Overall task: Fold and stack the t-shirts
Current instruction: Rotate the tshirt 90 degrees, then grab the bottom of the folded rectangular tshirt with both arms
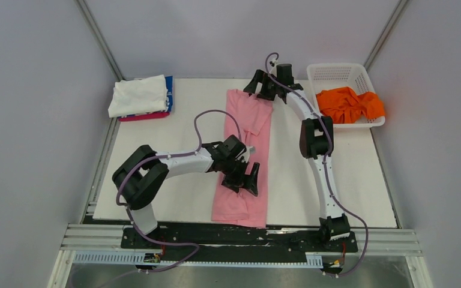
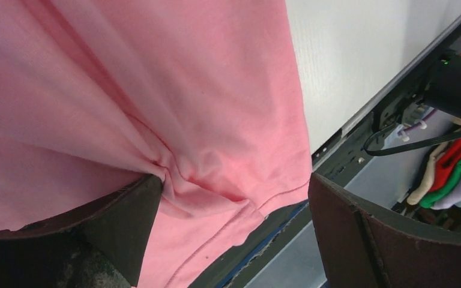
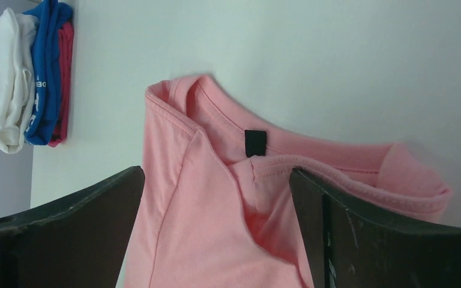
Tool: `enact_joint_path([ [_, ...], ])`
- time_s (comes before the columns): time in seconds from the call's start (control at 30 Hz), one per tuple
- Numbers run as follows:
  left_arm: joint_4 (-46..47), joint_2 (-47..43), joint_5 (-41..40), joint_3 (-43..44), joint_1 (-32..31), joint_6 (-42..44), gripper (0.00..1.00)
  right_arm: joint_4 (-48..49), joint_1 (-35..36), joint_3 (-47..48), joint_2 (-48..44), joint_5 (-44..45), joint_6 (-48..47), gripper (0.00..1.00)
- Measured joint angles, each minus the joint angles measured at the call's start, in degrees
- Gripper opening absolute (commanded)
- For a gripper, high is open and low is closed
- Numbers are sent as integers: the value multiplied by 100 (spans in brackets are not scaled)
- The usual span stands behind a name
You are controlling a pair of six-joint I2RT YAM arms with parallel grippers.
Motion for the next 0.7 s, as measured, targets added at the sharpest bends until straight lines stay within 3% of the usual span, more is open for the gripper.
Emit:
enact_joint_path([
  [0.23, -1189, -662, -992, 177, -59, 319, 100, 35, -2, -826, -824, 225, -337, 100],
  [0.43, -1637, -1969, -1412, -87, -61, 319, 100, 199, 37, -3053, -3556, 839, -546, 100],
  [0.53, -1792, -2487, -1565, -531, -101, 188, 95, 348, 157, -4522, -5224, 1370, -531, 100],
  [0.7, -2177, -2730, -1930, -1097, -461, -107, 89, 310, 979, -6839, -7213, 2234, -264, 100],
])
